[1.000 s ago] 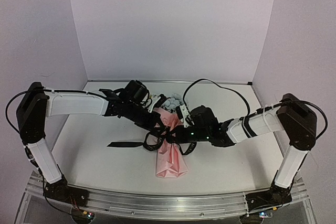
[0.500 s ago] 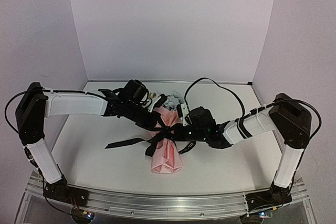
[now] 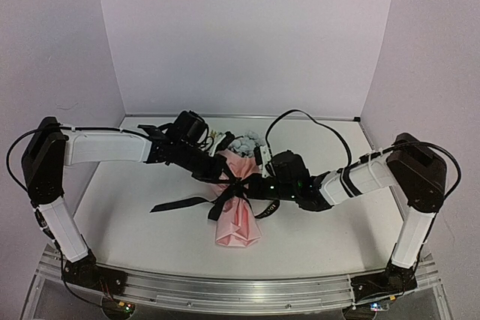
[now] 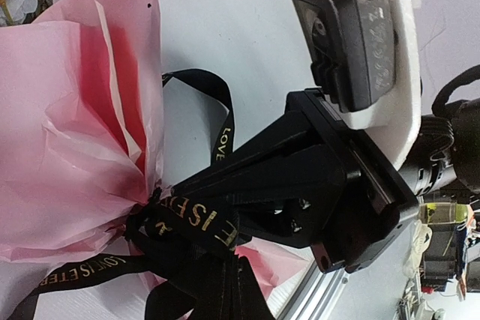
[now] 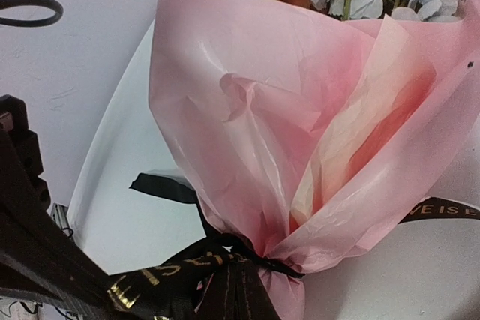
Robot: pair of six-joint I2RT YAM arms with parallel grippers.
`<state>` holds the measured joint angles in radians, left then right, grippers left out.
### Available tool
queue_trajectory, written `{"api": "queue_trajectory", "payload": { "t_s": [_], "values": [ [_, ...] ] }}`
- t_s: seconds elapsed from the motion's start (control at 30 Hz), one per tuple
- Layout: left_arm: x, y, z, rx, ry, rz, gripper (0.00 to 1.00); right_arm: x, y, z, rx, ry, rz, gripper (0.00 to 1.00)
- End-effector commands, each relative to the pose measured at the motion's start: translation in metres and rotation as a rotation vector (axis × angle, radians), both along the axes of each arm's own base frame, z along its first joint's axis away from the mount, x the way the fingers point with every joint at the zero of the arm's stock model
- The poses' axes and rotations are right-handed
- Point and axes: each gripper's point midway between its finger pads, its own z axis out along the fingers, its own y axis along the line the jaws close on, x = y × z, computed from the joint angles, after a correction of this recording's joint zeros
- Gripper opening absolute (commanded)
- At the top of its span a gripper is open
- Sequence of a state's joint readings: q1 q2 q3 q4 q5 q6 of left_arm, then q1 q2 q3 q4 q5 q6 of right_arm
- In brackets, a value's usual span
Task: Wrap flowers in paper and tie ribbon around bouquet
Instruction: Cross the ribbon over the folded bouquet.
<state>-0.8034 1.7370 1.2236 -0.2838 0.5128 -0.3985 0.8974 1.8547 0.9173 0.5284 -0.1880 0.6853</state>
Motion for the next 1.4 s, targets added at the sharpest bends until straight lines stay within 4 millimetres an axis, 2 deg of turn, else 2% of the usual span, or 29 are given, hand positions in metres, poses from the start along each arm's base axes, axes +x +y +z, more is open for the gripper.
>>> {"api": "queue_trajectory", "payload": {
  "t_s": [0.0, 0.1, 0.2, 0.3, 0.4, 0.53, 0.67, 0.83, 0.97, 1.17, 1.37],
  "values": [
    [0.008, -0.006, 0.039, -0.136, -0.015, 0.005, 0.0, 0.005, 0.009, 0.051, 0.099, -0.083, 0.006, 0.0],
    [0.002, -0.003, 0.035, -0.154, 0.016, 0.005, 0.0, -0.011, 0.012, 0.043, 0.065, -0.099, 0.04, 0.0],
    [-0.014, -0.001, 0.035, -0.207, 0.068, -0.023, 0.0, -0.025, 0.022, 0.036, 0.038, -0.121, 0.097, 0.0],
    [-0.027, 0.007, 0.031, -0.241, 0.124, -0.011, 0.0, -0.032, 0.035, 0.033, 0.036, -0.128, 0.147, 0.0],
    [-0.041, 0.018, 0.036, -0.293, 0.156, 0.022, 0.0, -0.05, 0.047, 0.031, 0.015, -0.161, 0.206, 0.0],
    [-0.059, 0.026, 0.04, -0.346, 0.197, 0.044, 0.0, -0.064, 0.043, 0.018, -0.024, -0.162, 0.208, 0.0],
    [-0.071, 0.02, 0.044, -0.358, 0.2, 0.028, 0.0, -0.072, 0.045, 0.017, -0.056, -0.206, 0.201, 0.0],
    [-0.069, 0.014, 0.05, -0.375, 0.204, 0.029, 0.0, -0.074, 0.044, 0.023, -0.055, -0.224, 0.205, 0.0],
    [-0.06, 0.012, 0.053, -0.364, 0.199, 0.059, 0.0, -0.079, 0.042, 0.021, -0.076, -0.254, 0.229, 0.0],
    [-0.053, 0.021, 0.038, -0.345, 0.244, 0.117, 0.0, -0.081, 0.038, 0.02, -0.131, -0.342, 0.282, 0.0],
    [-0.052, 0.03, 0.022, -0.317, 0.275, 0.113, 0.0, -0.086, 0.05, 0.024, -0.146, -0.418, 0.37, 0.0]
  ]
}}
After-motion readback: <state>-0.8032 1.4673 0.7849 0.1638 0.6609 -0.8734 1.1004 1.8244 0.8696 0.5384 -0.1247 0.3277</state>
